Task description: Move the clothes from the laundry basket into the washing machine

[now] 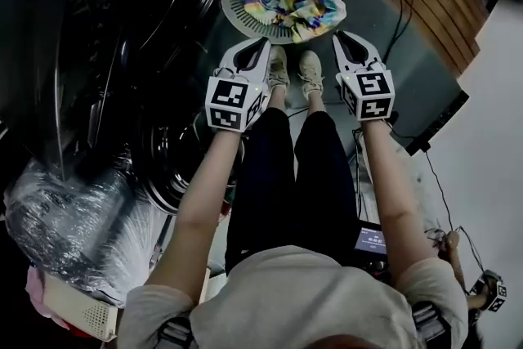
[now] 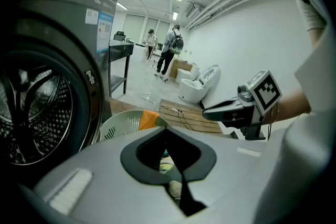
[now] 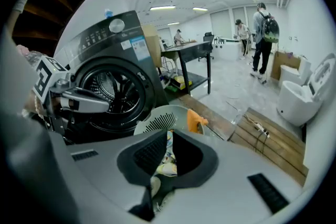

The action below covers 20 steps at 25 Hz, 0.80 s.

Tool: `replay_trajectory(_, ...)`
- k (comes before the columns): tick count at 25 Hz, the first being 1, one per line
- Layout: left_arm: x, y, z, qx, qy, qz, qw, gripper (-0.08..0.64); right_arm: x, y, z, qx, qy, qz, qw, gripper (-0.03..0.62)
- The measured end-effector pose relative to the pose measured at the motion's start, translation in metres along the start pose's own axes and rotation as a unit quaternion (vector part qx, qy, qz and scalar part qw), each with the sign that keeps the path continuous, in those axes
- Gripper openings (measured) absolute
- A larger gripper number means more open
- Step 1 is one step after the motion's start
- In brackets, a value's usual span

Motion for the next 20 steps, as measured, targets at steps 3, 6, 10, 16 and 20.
replay_trajectory(3, -0.030, 0.008, -0.024, -0.003, 0.009, 0.004, 0.9999, 0.006, -0.038, -0.014, -0.030, -0.009, 0.017, 0.001, 1.000, -0.003)
replay_trajectory(6, -0.059, 0.014, -0.045, 0.001, 0.014, 0.012, 0.9998, 0.006, -0.075, -0.022, -0.060, -0.006, 0.043, -0.002, 0.999, 0.146)
replay_trajectory(10, -0.091, 0.024, -0.073, 0.013, 0.015, 0.028, 0.9994, 0.006, -0.114, -0.029, -0.103, 0.003, 0.079, 0.017, 0.997, 0.177)
replay_trajectory(16, -0.121, 0.035, -0.090, 0.034, 0.011, 0.053, 0.9980, 0.006, -0.159, -0.034, -0.139, -0.015, 0.143, 0.066, 0.987, 0.179)
replay_trajectory(20, -0.135, 0.040, -0.092, 0.039, 0.018, 0.069, 0.9967, 0.006, -0.164, -0.047, -0.144, -0.053, 0.152, 0.134, 0.978, 0.039)
Point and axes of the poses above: the fingertips, and each gripper's own axes: z backward along the fingers, y to its left, x out of its top, the point moved 1 cm from there along z, backward along the fingers, and after that the axes turned 7 degrees about -y, right-handed, at the moved point
